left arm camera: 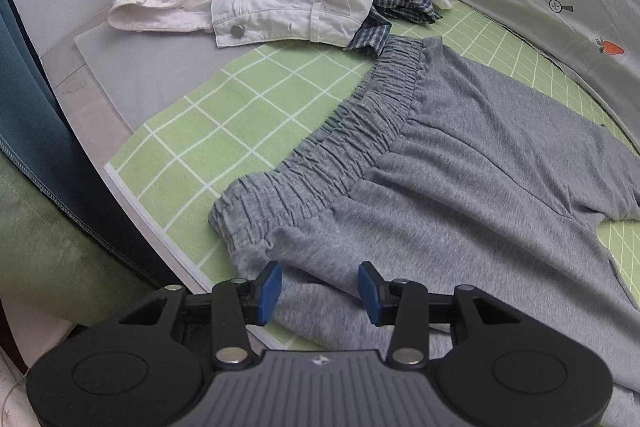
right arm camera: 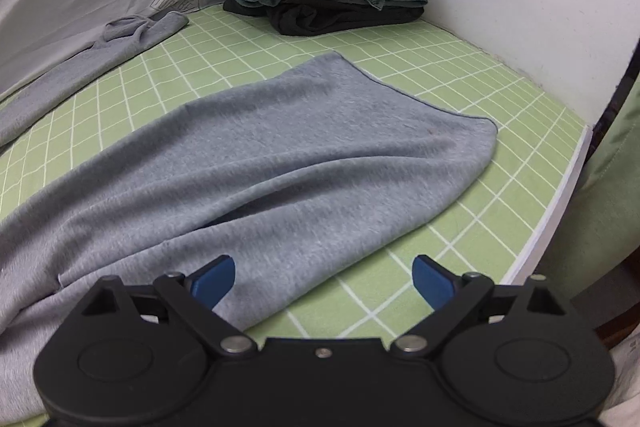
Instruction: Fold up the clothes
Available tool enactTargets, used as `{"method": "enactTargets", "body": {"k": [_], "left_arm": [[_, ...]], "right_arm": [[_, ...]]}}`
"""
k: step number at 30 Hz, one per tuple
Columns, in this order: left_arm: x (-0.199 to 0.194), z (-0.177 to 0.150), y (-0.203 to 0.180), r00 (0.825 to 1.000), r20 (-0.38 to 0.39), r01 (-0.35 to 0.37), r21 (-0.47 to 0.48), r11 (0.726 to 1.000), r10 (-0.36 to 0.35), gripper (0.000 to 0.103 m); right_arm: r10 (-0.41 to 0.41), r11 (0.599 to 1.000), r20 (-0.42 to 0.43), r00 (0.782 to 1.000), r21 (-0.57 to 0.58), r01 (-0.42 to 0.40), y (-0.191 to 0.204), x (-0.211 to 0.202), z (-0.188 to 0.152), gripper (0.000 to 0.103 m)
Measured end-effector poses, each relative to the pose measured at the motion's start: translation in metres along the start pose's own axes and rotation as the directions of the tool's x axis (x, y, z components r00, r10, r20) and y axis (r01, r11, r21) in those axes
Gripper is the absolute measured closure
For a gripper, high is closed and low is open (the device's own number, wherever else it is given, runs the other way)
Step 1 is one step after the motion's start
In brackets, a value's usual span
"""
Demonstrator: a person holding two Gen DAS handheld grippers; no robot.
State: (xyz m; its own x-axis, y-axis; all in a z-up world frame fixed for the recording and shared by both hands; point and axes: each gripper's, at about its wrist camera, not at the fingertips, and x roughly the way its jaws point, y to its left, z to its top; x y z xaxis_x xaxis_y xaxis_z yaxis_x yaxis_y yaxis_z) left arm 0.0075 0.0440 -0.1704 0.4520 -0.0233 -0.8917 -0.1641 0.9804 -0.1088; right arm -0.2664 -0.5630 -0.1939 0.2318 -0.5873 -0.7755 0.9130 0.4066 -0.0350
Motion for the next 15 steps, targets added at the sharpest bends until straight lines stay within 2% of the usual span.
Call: {"method": "enactTargets", "body": {"k": [5, 6, 9, 11, 12, 13, 14, 15], "left_arm": [[-0.002, -0.019, -0.01, 0.999, -0.038, -0.004, 0.003, 1.0, 0.005, 0.059], [-0.002, -0.022, -0.01, 0.999, -0.043, 0.0, -0.012, 1.0, -0.001, 0.059], [0.005, -0.027, -0.009, 0.997, -0.068, 0.025, -0.097, 0.995, -0.031, 0.06], [0.008, -0.028, -0.011, 0.998, -0.066, 0.01, -0.123, 0.992, -0.019, 0.062], [0.008, -0.028, -0.014, 0.998, -0.06, -0.007, -0.124, 0.992, -0.001, 0.073], [0.009, -0.027, -0.016, 0.998, -0.055, -0.026, -0.122, 0.992, 0.019, 0.095], [0.009, -0.027, -0.019, 0.998, -0.053, -0.046, -0.114, 0.992, 0.04, 0.102], [0.008, -0.027, -0.02, 0.998, -0.048, -0.047, -0.113, 0.992, 0.042, 0.103]], "right_arm": [[0.05, 0.986, -0.029, 0.998, 0.164, -0.044, -0.04, 0.014, 0.011, 0.036], [0.06, 0.979, -0.034, 0.998, 0.196, -0.053, -0.048, 0.017, 0.014, 0.036], [0.099, 0.969, -0.037, 0.994, 0.231, -0.088, -0.055, 0.022, 0.02, 0.052], [0.1, 0.975, -0.043, 0.994, 0.205, -0.089, -0.052, 0.024, 0.024, 0.076], [0.095, 0.979, -0.049, 0.994, 0.185, -0.085, -0.051, 0.026, 0.027, 0.085], [0.091, 0.983, -0.055, 0.994, 0.166, -0.081, -0.05, 0.028, 0.029, 0.101], [0.096, 0.983, -0.054, 0.994, 0.162, -0.086, -0.051, 0.028, 0.031, 0.102], [0.1, 0.983, -0.053, 0.994, 0.157, -0.09, -0.053, 0.027, 0.032, 0.102]]}}
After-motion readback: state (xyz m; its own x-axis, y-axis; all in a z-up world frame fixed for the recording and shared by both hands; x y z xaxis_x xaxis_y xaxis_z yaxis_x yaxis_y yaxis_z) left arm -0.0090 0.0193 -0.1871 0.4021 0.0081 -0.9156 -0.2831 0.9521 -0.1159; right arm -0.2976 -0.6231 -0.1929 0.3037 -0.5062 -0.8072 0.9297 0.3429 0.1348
